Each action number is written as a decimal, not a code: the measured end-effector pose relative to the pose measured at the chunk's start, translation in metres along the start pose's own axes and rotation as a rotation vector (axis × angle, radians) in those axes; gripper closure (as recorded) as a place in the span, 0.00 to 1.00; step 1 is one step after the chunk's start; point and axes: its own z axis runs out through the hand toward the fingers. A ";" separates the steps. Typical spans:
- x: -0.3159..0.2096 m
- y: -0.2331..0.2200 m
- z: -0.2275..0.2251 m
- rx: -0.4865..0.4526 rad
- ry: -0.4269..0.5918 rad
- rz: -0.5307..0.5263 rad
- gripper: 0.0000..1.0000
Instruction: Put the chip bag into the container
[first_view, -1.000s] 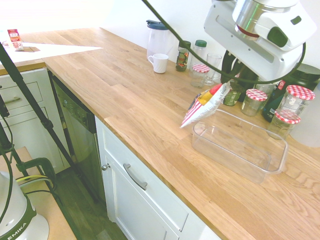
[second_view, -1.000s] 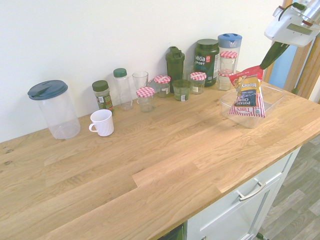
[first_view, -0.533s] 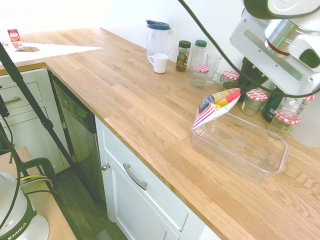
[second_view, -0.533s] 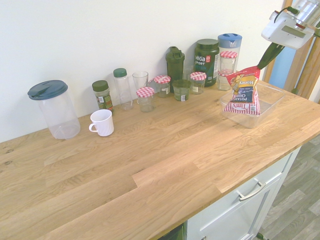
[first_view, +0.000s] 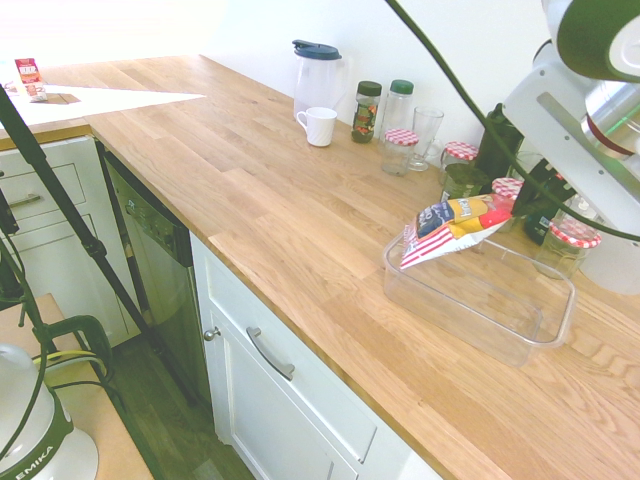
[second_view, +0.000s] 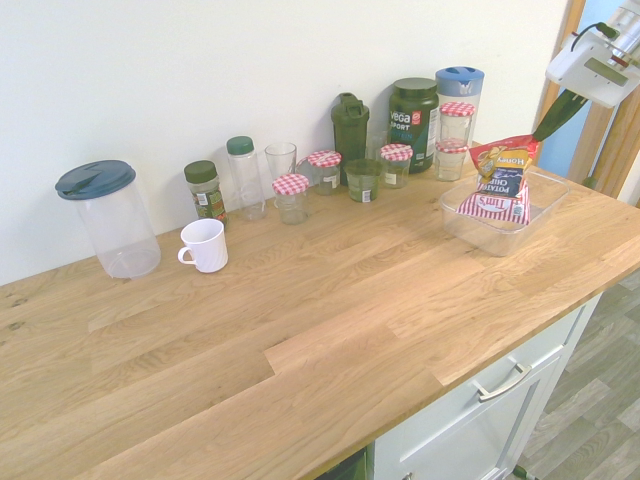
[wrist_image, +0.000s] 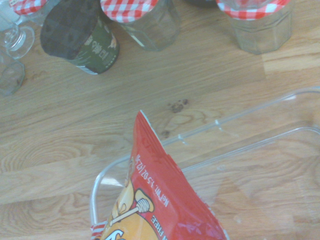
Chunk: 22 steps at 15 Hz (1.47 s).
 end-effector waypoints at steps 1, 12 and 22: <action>0.005 0.007 0.000 0.003 0.000 0.005 1.00; 0.027 0.033 0.031 -0.030 -0.037 0.017 0.00; 0.016 0.020 0.003 -0.052 0.027 -0.001 0.00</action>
